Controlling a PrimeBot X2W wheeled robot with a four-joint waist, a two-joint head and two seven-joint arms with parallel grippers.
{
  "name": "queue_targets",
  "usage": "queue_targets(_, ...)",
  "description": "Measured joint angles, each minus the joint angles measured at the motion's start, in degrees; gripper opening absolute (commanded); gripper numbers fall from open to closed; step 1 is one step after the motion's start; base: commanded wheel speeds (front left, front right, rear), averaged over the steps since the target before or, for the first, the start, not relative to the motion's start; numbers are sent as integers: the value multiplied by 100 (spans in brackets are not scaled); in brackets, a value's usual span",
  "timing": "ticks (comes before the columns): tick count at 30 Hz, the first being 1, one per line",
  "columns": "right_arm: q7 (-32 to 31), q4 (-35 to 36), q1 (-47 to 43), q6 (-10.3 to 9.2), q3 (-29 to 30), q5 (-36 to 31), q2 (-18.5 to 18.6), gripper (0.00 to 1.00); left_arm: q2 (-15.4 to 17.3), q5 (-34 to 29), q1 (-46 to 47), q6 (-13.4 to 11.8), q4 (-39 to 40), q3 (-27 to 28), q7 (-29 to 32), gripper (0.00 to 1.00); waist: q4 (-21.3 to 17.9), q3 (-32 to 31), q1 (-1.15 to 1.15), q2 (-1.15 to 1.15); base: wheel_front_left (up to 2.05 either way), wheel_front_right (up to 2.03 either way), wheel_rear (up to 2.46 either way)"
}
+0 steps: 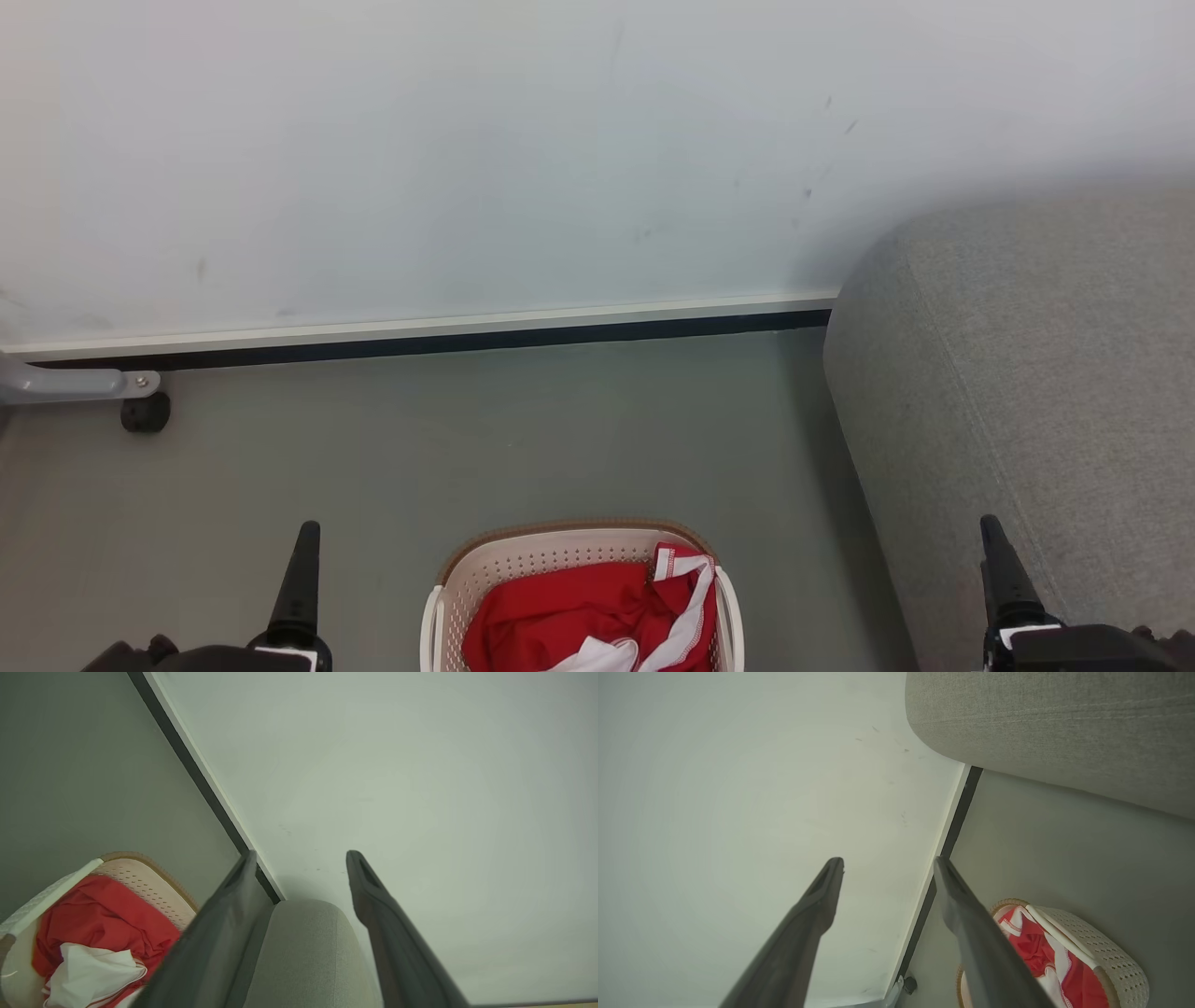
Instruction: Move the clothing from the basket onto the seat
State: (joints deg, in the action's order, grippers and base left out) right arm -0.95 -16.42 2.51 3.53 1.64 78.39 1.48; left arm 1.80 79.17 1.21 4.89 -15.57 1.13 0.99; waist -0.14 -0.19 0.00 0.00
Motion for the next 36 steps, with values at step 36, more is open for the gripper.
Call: queue_targets(36,748,314,40,-508,-1217,-3376,291,100,479,-3517,-254,-598,525,-538,-755,100,-43,4,0,0,0,0,0)
